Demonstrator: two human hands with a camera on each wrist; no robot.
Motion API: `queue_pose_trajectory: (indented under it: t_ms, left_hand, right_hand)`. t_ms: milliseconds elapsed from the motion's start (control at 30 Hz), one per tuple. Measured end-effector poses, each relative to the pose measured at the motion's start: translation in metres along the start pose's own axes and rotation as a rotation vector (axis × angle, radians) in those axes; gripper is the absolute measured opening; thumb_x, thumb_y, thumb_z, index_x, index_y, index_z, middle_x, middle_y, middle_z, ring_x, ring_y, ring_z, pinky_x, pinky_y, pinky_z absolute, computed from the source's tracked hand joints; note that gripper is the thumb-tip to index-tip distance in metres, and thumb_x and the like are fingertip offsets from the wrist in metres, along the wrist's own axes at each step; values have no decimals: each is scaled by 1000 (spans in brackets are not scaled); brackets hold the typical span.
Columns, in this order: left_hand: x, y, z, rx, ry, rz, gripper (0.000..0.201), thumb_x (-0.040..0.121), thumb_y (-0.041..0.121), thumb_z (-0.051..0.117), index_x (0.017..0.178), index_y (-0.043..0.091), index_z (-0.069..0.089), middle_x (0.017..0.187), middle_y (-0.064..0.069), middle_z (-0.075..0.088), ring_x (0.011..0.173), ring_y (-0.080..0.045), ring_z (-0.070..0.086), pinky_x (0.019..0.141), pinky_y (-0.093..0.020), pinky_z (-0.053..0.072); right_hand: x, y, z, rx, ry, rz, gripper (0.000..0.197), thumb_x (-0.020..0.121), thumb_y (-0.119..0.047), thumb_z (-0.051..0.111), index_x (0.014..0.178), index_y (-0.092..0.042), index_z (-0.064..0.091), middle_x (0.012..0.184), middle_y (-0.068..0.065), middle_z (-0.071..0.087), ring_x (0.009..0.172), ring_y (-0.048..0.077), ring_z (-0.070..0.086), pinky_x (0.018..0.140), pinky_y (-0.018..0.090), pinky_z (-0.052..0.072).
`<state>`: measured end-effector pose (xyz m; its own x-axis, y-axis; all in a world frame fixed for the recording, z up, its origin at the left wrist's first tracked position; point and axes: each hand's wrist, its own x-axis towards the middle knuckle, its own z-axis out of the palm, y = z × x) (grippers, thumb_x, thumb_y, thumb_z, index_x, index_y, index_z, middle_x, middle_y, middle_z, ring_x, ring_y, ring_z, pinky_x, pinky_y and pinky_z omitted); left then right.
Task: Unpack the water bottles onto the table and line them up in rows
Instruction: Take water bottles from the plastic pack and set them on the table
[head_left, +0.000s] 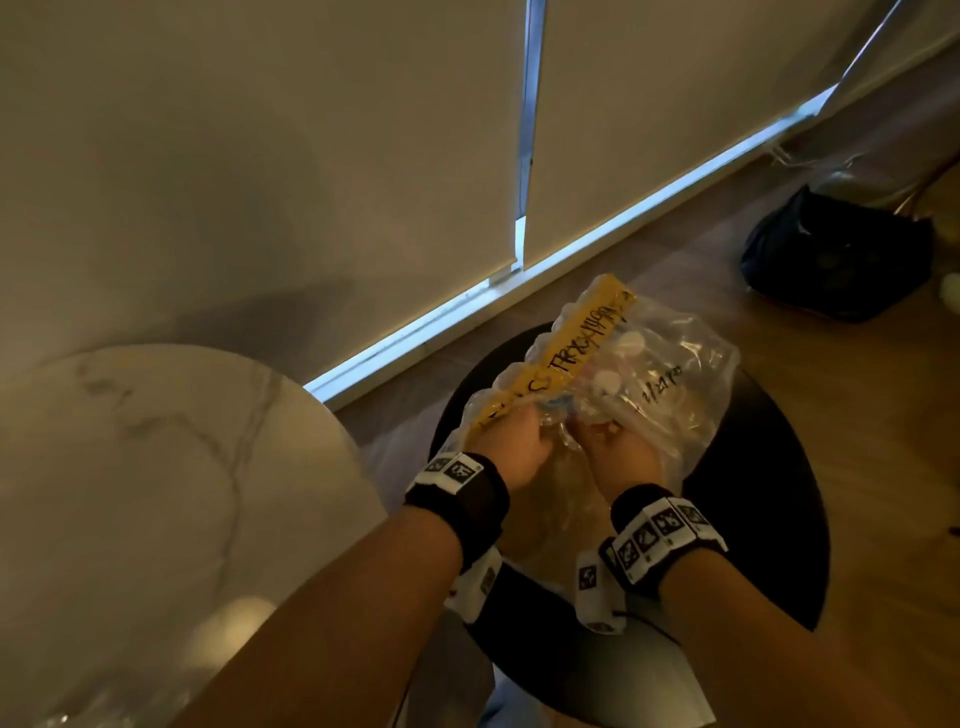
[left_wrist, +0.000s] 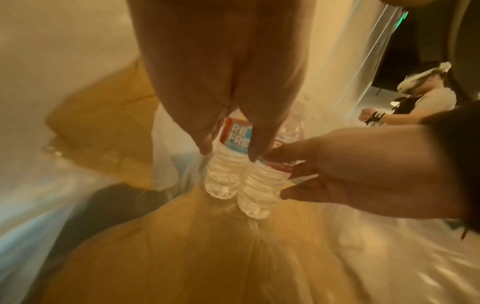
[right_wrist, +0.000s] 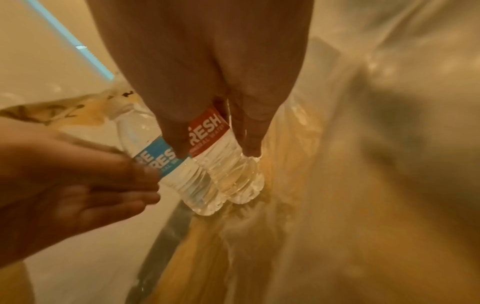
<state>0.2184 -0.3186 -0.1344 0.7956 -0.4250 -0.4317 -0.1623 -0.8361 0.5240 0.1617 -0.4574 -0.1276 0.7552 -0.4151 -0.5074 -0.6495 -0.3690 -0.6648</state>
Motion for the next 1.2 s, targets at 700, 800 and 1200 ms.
queue_pose_trajectory:
  t_ms: [700,800,1200]
  left_hand:
    - [10,14,24,-102,-80,-97,19,96,52,67,91,35,61,106,7,65,108,-33,70,97,-39,58]
    - [10,19,48,-131,24,-128,33,105,53,55,77,35,57,103,6,67,106,-35,71,99,-50,63]
    - [-54,-11,66,-191,-213,-144,68,101,49,76,159,28,49,161,-6,57,145,-31,57,130,-57,45]
  right_hand:
    - [-19,41,-19,-103,-359,-33,13,86,-24,71,92,-29,61,84,-11,58,62,-4,52,50,3,42]
    - [-22,48,-22,-96,-311,-29,32,82,-29,75,111,-25,64,95,-8,59,83,7,56,74,14,48]
    - [-60,33,-39,-301,-404,-217,84,58,-34,89,131,-18,51,122,2,62,111,22,61,93,37,52]
